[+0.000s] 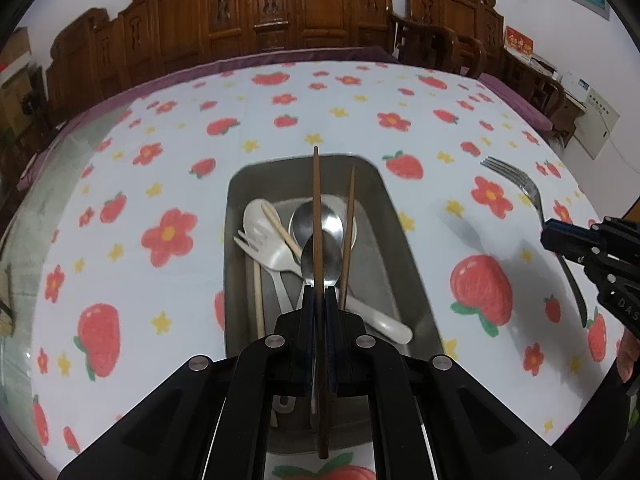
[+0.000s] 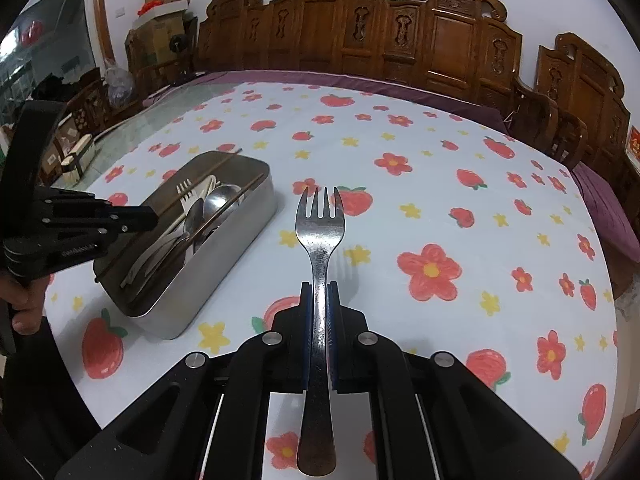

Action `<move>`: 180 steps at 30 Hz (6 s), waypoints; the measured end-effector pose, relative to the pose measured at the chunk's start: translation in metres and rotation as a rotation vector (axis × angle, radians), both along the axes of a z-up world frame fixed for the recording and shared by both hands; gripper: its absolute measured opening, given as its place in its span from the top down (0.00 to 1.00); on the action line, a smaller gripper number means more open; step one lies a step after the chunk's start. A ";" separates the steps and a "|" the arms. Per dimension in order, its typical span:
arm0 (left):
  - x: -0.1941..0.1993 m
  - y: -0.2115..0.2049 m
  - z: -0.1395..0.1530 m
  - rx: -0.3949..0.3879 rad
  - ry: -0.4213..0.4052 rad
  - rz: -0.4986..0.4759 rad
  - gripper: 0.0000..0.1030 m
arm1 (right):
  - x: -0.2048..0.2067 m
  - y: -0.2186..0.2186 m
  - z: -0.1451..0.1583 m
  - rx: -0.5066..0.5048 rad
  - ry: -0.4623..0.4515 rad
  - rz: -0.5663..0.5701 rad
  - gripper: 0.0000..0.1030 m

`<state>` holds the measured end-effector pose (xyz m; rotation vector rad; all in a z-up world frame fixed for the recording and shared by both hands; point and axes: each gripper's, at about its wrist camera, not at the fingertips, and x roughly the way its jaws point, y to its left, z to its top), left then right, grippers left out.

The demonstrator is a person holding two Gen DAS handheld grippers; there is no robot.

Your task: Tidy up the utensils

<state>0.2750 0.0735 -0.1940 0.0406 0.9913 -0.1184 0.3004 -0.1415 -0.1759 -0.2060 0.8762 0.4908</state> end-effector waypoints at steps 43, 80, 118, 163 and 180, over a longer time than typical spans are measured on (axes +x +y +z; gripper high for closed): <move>-0.041 0.089 0.093 -0.045 -0.233 0.159 0.67 | 0.006 0.129 0.022 0.127 0.038 0.090 0.92; -0.042 0.108 0.025 -0.020 -0.153 0.230 0.15 | 0.027 0.157 -0.015 0.197 0.122 0.014 0.90; -0.147 -0.064 0.146 -0.038 -0.331 0.042 0.08 | -0.156 -0.061 0.135 0.176 -0.324 -0.272 0.02; -0.233 -0.082 0.240 -0.017 -0.584 0.077 0.07 | -0.248 -0.085 0.225 0.255 -0.562 -0.302 0.03; -0.233 -0.081 0.240 -0.016 -0.584 0.078 0.07 | -0.247 -0.085 0.222 0.253 -0.561 -0.303 0.02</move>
